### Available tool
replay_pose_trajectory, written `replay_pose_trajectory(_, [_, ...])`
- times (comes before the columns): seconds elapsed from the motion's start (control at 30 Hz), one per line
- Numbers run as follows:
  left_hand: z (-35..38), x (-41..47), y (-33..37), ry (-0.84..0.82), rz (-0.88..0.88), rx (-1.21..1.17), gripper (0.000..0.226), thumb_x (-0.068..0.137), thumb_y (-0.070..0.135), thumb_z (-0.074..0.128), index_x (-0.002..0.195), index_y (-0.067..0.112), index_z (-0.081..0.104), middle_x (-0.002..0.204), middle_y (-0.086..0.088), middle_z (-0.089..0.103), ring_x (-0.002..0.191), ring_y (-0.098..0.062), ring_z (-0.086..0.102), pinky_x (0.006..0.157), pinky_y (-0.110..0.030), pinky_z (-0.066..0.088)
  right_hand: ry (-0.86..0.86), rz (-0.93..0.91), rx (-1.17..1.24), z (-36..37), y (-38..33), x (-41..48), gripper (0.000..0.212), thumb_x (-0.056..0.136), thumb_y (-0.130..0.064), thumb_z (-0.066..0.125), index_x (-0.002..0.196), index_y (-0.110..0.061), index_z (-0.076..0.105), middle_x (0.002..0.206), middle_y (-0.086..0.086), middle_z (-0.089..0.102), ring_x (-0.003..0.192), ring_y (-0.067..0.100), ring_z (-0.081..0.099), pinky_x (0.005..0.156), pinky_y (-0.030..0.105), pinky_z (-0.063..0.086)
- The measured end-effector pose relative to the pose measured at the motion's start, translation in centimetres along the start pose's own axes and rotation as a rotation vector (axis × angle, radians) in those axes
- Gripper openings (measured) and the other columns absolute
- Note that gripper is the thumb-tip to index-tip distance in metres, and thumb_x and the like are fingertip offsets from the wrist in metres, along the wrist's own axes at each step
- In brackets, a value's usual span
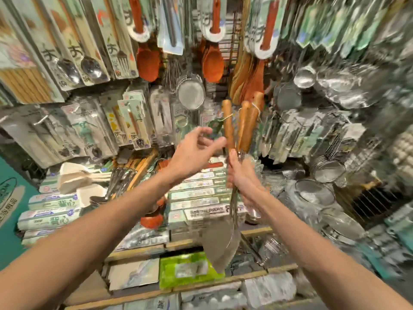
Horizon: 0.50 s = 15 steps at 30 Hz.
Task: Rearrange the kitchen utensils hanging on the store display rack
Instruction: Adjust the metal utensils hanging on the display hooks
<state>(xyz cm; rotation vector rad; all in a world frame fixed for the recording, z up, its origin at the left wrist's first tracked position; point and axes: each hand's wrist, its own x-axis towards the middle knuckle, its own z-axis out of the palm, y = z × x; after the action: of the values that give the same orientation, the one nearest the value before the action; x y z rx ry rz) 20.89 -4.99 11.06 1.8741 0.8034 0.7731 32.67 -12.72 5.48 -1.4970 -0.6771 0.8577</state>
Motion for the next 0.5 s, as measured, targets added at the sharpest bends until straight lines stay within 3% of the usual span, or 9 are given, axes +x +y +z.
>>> replay_pose_trajectory(0.07, [3.4, 0.1, 3.5, -0.042, -0.064, -0.179, 0.053, 0.083, 0.048, 0.075, 0.123, 0.027, 0.049, 0.101, 0.005, 0.071, 0.088, -0.004, 0.067, 0.077, -0.024, 0.05, -0.055, -0.029, -0.056, -3.0, -0.8, -1.6, 0.037, 0.106, -0.039, 0.038, 0.075, -0.021, 0.046, 0.042, -0.013, 0.04, 0.035, -0.001, 0.037, 0.043, 0.023, 0.03])
replay_pose_trajectory(0.2, [10.3, -1.2, 8.7, -0.022, -0.053, -0.364, 0.067, 0.063, 0.053, 0.086, 0.113, 0.033, 0.047, 0.109, 0.002, 0.071, 0.098, -0.013, 0.07, 0.085, -0.039, 0.056, -0.079, -0.096, -0.193, -9.0, -2.7, -4.9, 0.031, 0.107, -0.024, 0.037, 0.076, -0.024, 0.041, 0.056, -0.008, 0.038, 0.035, -0.001, 0.038, 0.037, 0.017, 0.03])
replay_pose_trajectory(0.33, [14.5, -2.6, 11.9, 0.055, -0.012, -0.391, 0.073, 0.071, 0.032, 0.089, 0.125, 0.02, 0.042, 0.103, 0.004, 0.067, 0.092, -0.007, 0.067, 0.092, -0.039, 0.056, -0.078, -0.2, -0.322, -13.8, -4.6, -7.5, 0.03, 0.105, -0.017, 0.036, 0.076, -0.024, 0.042, 0.057, -0.007, 0.039, 0.049, 0.009, 0.037, 0.046, 0.024, 0.033])
replay_pose_trajectory(0.4, [15.5, -2.7, 13.1, 0.07, 0.013, -0.378, 0.074, 0.07, 0.037, 0.088, 0.126, 0.023, 0.041, 0.107, 0.005, 0.067, 0.096, -0.009, 0.067, 0.093, -0.04, 0.055, -0.082, -0.237, -0.341, -15.2, -5.7, -8.1, 0.027, 0.104, -0.015, 0.036, 0.079, -0.018, 0.044, 0.057, -0.003, 0.04, 0.05, 0.012, 0.038, 0.046, 0.027, 0.035])
replay_pose_trajectory(0.5, [16.0, -2.1, 14.6, 0.051, 0.05, -0.419, 0.063, 0.075, 0.045, 0.083, 0.122, 0.024, 0.045, 0.111, 0.004, 0.069, 0.098, -0.01, 0.07, 0.093, -0.042, 0.056, -0.102, -0.257, -0.28, -16.3, -7.2, -8.3, 0.031, 0.107, -0.03, 0.034, 0.083, -0.015, 0.049, 0.058, 0.001, 0.046, 0.048, 0.015, 0.043, 0.049, 0.033, 0.039])
